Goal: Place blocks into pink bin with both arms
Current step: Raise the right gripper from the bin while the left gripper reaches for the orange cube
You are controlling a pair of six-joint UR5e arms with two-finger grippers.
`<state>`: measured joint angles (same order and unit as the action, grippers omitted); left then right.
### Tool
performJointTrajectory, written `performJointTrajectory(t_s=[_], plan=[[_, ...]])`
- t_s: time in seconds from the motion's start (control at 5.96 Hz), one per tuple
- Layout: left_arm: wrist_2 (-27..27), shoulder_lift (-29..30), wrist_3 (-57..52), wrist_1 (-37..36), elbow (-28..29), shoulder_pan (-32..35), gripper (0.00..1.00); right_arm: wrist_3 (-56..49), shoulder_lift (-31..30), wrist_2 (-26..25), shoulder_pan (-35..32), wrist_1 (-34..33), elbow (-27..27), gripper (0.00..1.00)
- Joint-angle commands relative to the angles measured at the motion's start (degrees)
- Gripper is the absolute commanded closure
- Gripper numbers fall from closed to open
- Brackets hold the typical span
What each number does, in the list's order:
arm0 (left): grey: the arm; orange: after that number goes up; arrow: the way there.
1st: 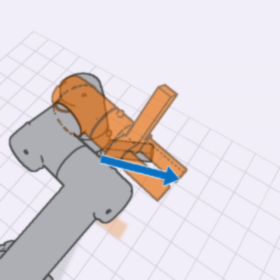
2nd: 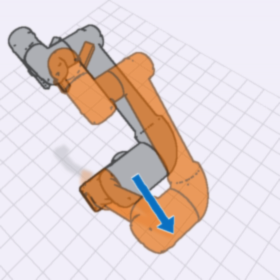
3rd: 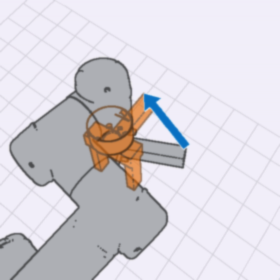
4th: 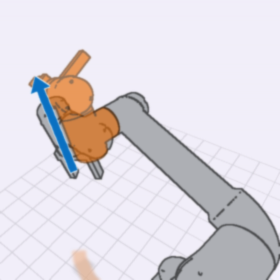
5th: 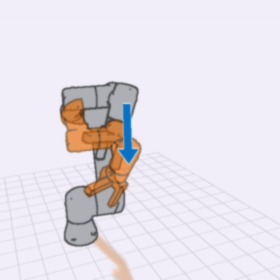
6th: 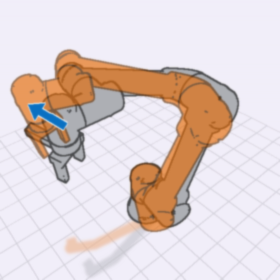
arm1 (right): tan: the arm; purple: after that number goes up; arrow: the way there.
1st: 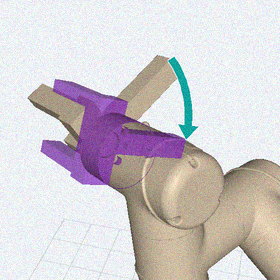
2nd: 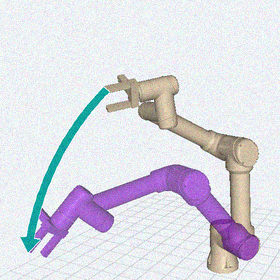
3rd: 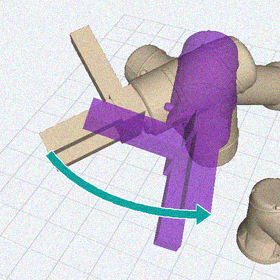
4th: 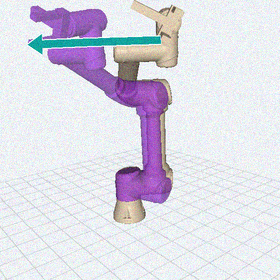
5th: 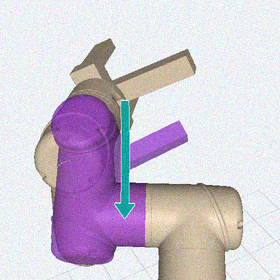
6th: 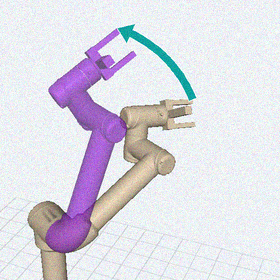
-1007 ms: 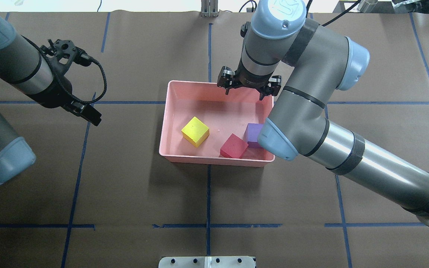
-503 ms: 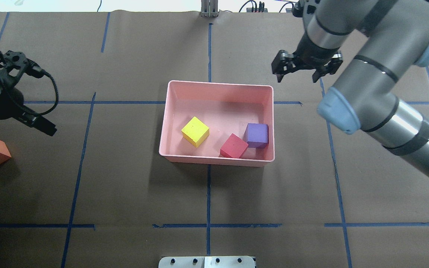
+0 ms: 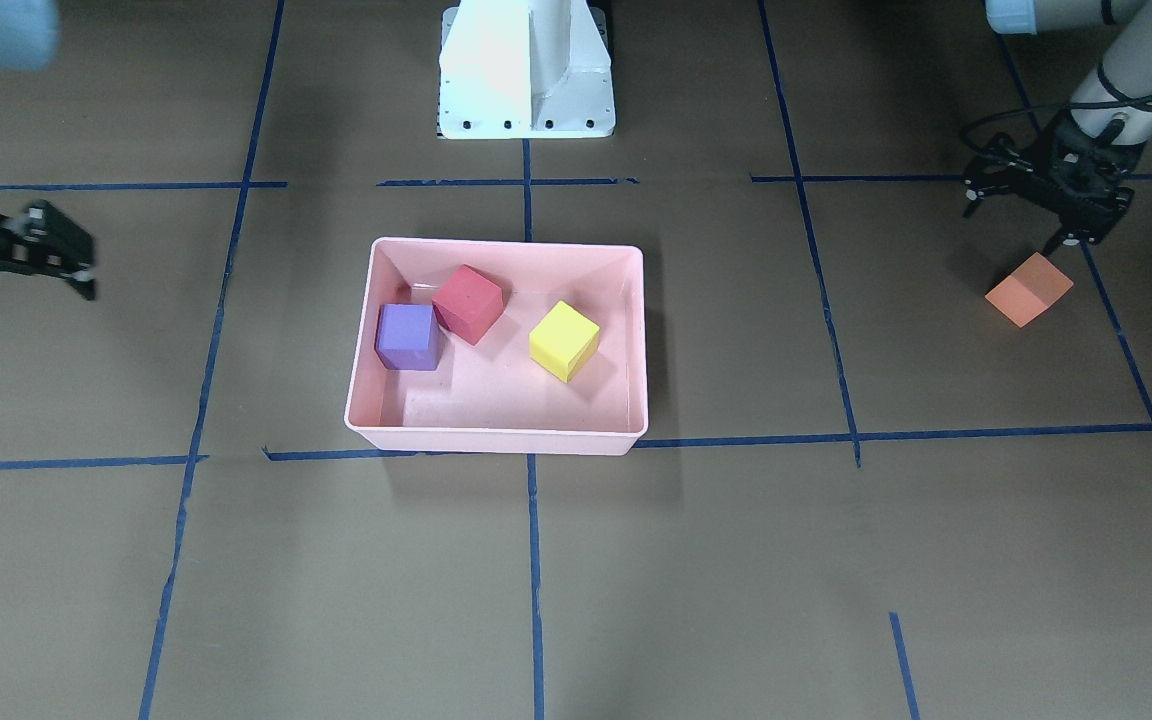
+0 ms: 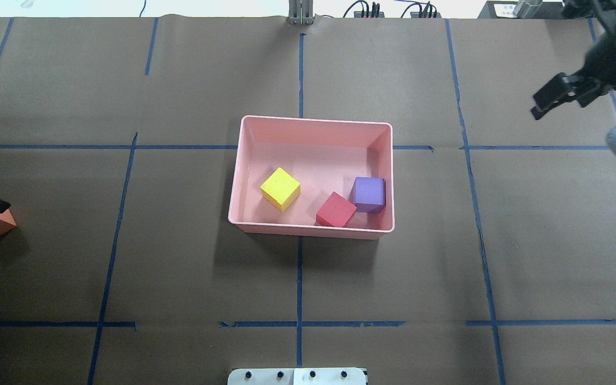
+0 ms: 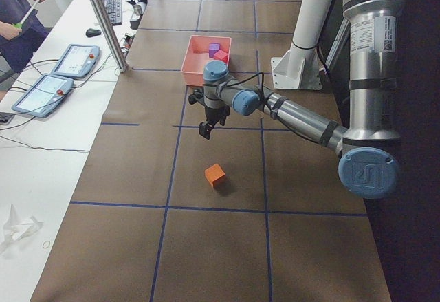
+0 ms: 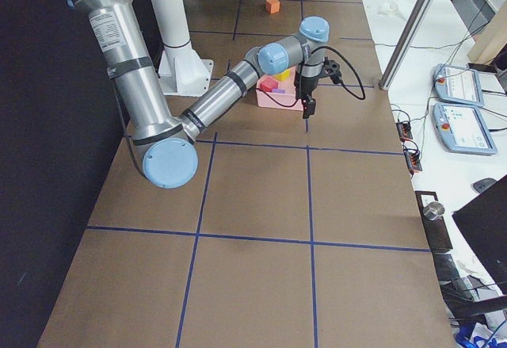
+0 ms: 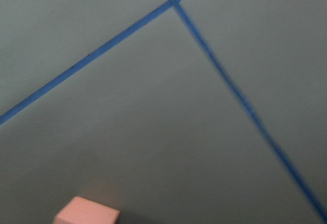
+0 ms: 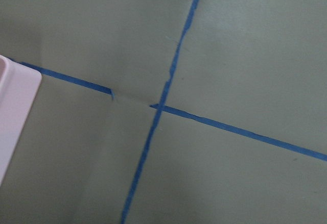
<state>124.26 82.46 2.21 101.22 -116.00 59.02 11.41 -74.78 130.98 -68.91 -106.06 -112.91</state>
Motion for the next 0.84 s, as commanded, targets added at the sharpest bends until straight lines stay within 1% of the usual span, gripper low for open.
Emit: performJointTrajectory(t_s=[0.0, 0.17, 0.34, 0.67], plan=[[0.2, -3.1, -5.1, 16.5, 9.2, 1.2, 0.0, -17.1, -8.5, 1.4, -7.9, 0.1, -0.5, 0.0], [0.6, -3.0, -12.1, 24.8, 17.3, 1.4, 0.0, -22.2, -11.2, 1.5, -10.0, 0.4, -0.6, 0.0], [2.6, -2.9, -13.0, 28.0, 19.9, 1.4, 0.0, -25.2, -13.4, 1.6, -11.2, 0.6, -0.6, 0.0], [3.6, -2.9, -12.9, 28.2, 20.4, 1.4, 0.0, -25.2, -13.6, 1.6, -11.5, 0.3, -0.6, 0.0]])
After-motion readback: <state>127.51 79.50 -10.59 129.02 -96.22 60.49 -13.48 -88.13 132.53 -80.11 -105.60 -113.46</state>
